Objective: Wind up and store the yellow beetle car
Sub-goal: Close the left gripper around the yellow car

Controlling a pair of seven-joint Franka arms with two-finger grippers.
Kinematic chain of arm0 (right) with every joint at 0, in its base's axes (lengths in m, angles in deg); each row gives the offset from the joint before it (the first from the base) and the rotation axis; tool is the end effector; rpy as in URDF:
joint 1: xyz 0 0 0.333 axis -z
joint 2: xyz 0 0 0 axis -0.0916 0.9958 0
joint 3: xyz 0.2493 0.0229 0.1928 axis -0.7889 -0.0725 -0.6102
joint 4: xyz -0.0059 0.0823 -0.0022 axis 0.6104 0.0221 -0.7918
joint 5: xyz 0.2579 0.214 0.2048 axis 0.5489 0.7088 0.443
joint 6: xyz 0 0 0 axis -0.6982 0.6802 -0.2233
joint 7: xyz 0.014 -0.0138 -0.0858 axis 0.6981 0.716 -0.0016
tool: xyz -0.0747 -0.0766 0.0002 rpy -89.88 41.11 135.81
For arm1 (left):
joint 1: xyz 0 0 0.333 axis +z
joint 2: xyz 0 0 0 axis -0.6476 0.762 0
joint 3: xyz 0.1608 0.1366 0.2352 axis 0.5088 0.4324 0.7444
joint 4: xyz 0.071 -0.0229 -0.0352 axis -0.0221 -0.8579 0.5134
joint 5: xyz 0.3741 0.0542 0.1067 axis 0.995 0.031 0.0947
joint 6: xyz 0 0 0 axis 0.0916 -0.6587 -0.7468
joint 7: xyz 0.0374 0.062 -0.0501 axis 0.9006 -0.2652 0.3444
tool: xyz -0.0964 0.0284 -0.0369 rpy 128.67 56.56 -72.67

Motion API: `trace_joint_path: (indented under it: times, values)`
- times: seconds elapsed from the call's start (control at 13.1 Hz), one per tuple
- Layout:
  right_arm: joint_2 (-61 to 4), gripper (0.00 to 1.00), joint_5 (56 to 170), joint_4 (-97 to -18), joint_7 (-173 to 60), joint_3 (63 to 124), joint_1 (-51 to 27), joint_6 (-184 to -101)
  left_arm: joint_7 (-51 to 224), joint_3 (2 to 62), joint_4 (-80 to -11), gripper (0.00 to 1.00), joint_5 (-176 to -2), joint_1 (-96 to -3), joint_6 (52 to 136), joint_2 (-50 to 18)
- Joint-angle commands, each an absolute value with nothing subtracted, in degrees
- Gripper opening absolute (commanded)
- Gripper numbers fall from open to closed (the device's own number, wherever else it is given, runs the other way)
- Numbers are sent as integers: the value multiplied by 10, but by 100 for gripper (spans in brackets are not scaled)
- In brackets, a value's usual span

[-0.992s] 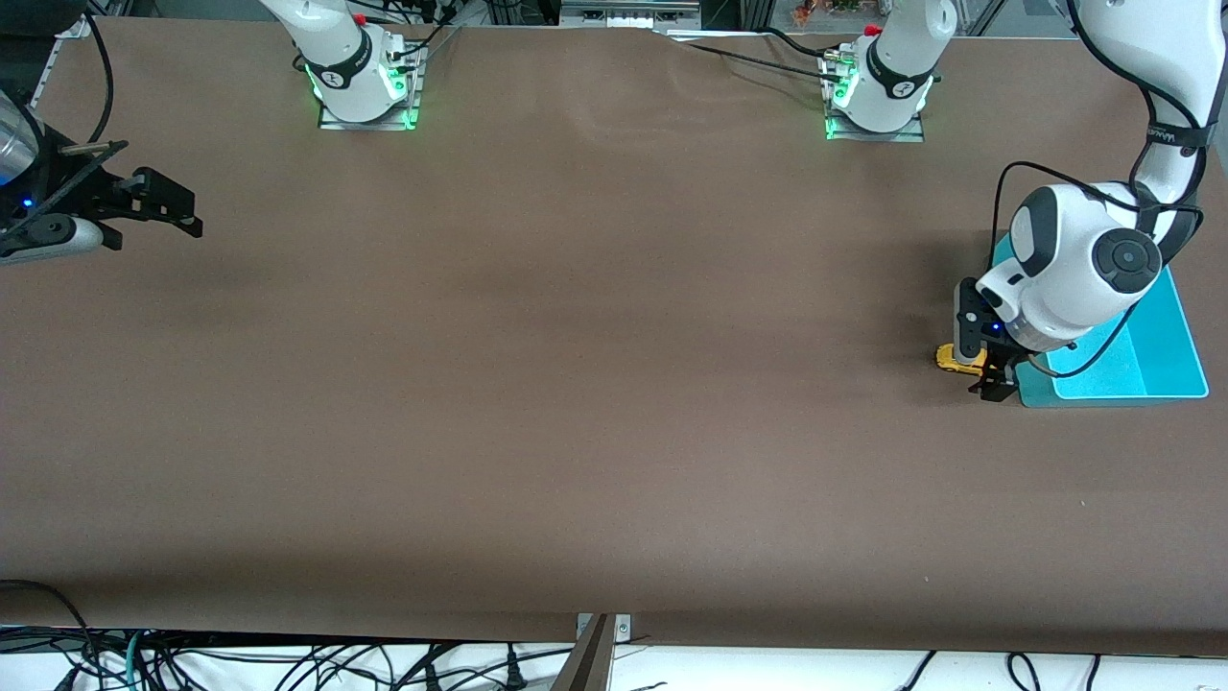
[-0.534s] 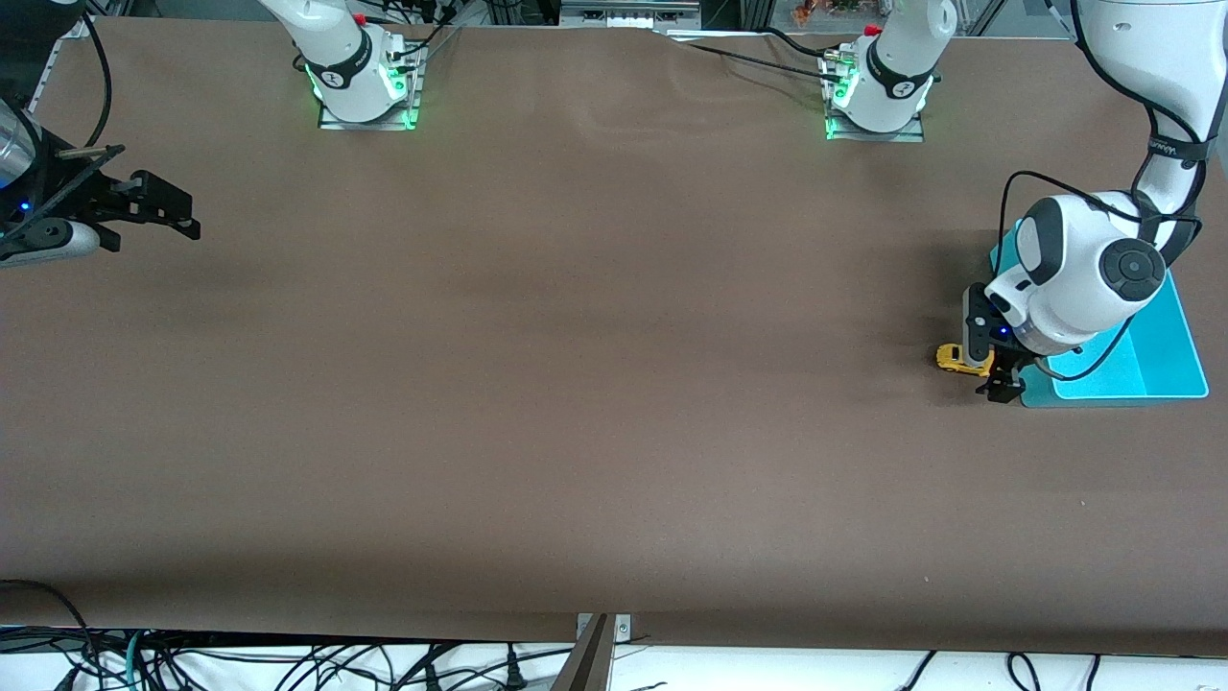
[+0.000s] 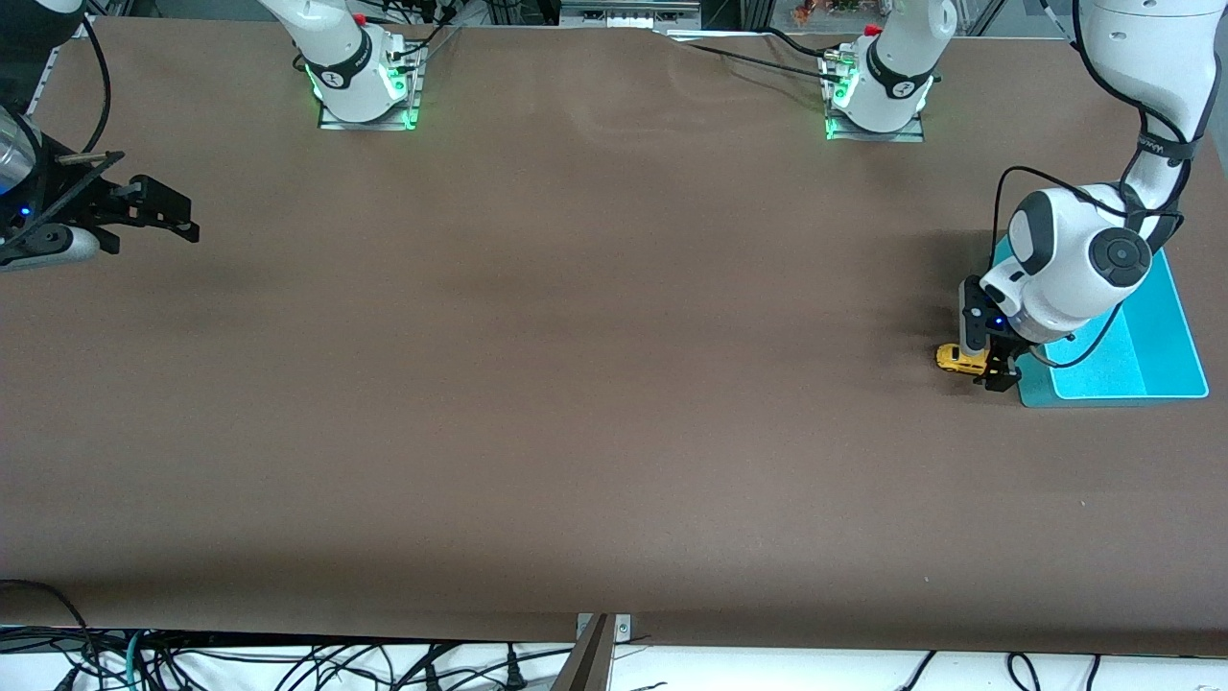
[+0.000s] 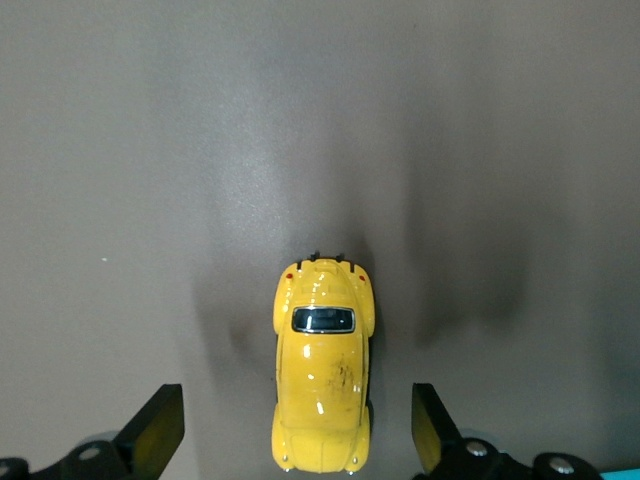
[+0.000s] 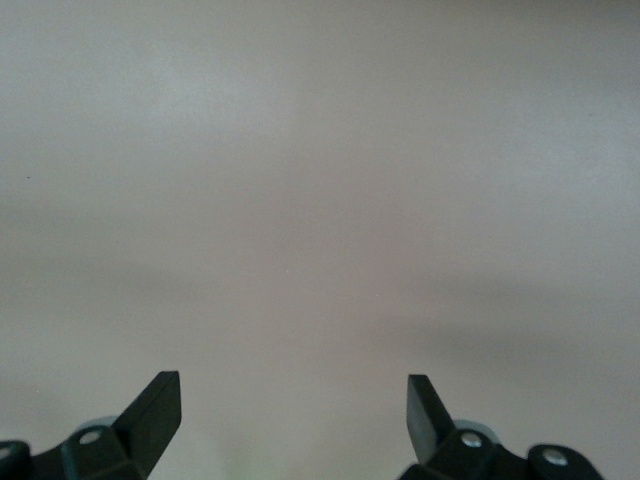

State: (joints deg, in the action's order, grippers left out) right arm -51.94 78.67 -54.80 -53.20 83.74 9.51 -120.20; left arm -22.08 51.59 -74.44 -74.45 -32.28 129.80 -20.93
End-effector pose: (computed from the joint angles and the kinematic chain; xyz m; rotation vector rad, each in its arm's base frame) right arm 0.5577 0.0045 0.5769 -3.0888 -0.2290 0.0811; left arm 0.5448 0.0877 0.2094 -2.0223 2.2977 0.0128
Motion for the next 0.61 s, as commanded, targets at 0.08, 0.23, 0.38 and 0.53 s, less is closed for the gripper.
trace_joint_path:
  times: [0.08,0.23,0.38,0.53]
  values:
    - [-517,100,779,-537,-540,842,87,-1195,-229,513,-783,100,-739,-315,1347,-210]
    - [-516,100,781,-537,-538,841,87,-1196,-229,513,-783,100,-738,-315,1356,-203]
    - [-515,100,780,-523,-538,841,87,-1196,-229,513,-782,100,-739,-315,1362,-196]
    - [-513,100,781,-515,-538,841,87,-1194,-229,513,-782,91,-741,-315,1366,-191]
